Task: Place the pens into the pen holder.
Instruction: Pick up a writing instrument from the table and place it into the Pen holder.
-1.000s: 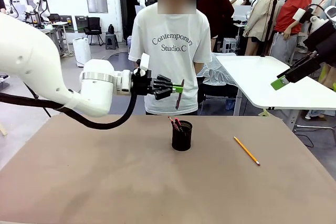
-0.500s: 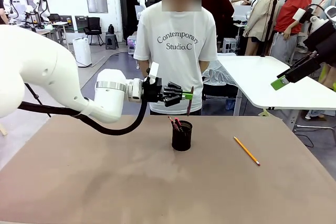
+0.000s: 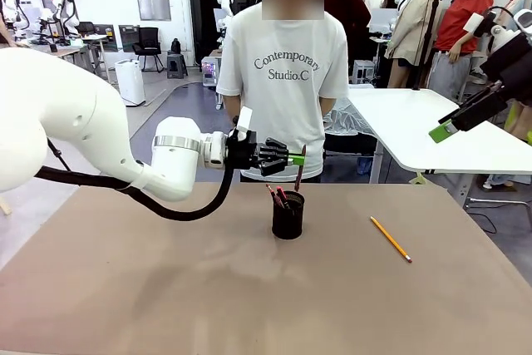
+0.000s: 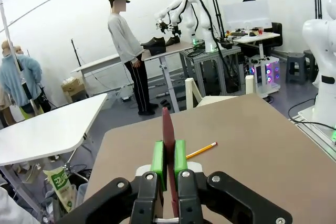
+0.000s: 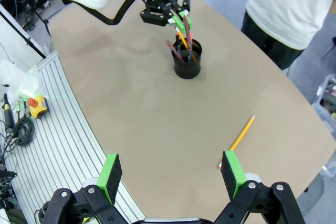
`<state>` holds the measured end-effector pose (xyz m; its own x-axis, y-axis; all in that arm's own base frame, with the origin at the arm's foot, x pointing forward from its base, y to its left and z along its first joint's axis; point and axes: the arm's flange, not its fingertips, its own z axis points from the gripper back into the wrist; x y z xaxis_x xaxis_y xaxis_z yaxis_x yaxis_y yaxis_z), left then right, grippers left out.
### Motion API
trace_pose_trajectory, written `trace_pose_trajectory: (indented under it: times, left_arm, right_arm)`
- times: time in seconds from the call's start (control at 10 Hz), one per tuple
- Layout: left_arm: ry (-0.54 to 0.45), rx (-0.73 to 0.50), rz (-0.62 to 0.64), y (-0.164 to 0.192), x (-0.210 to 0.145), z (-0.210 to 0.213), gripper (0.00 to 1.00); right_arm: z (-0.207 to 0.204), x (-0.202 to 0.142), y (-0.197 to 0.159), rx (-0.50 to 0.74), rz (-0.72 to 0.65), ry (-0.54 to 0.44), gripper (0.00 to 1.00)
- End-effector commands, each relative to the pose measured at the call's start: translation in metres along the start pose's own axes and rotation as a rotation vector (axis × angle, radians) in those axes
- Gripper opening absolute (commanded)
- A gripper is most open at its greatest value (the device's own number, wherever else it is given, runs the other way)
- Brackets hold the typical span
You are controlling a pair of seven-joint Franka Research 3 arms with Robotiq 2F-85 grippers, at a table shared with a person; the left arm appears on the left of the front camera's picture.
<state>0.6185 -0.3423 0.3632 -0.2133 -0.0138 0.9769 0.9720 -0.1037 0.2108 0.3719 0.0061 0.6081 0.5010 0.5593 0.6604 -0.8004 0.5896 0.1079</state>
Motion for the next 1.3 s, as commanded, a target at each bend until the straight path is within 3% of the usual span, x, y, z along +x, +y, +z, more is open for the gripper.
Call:
trace_pose_trajectory:
  times: [0.0, 0.4, 1.0, 1.2]
  left_arm:
    - [0.032, 0.003, 0.037, -0.002, -0.001, 0.005, 0.2]
    - [0.032, 0.014, 0.047, -0.001, -0.002, 0.007, 0.98]
    - [0.067, 0.016, 0.045, 0.002, 0.005, 0.01, 1.0]
    - [0.108, 0.023, 0.076, -0.008, 0.025, 0.017, 1.0]
  right_arm:
    - [0.001, 0.002, 0.0, 0.017, -0.003, -0.018, 1.0]
    - [0.001, 0.002, 0.0, 0.017, -0.003, -0.018, 1.0]
    - [0.001, 0.002, 0.0, 0.017, -0.003, -0.018, 1.0]
    - [0.001, 0.002, 0.0, 0.017, -0.003, -0.018, 1.0]
